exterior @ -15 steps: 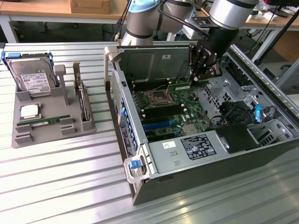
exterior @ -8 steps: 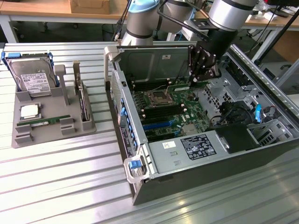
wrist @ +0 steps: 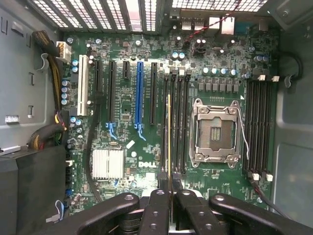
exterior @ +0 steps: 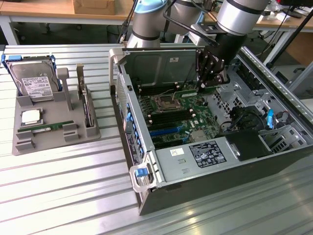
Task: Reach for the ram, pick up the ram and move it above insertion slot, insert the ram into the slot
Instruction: 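Insert the ram into the slot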
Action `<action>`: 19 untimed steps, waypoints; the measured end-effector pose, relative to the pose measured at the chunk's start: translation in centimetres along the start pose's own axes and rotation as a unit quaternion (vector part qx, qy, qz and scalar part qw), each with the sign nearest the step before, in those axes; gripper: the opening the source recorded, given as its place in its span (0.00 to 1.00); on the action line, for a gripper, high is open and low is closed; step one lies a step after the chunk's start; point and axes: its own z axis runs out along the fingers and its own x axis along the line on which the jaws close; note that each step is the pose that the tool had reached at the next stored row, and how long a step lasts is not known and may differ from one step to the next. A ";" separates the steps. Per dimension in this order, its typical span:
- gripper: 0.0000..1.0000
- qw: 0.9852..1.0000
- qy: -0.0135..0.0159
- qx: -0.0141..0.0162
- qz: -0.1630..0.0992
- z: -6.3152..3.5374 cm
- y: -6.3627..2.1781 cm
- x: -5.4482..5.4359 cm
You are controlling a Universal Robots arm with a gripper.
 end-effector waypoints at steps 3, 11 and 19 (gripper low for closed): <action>0.12 1.000 0.000 0.000 0.000 0.17 0.01 0.0; 0.12 1.000 0.000 0.000 0.000 0.55 -0.01 0.0; 0.12 1.000 0.000 0.000 0.000 0.91 -0.03 0.0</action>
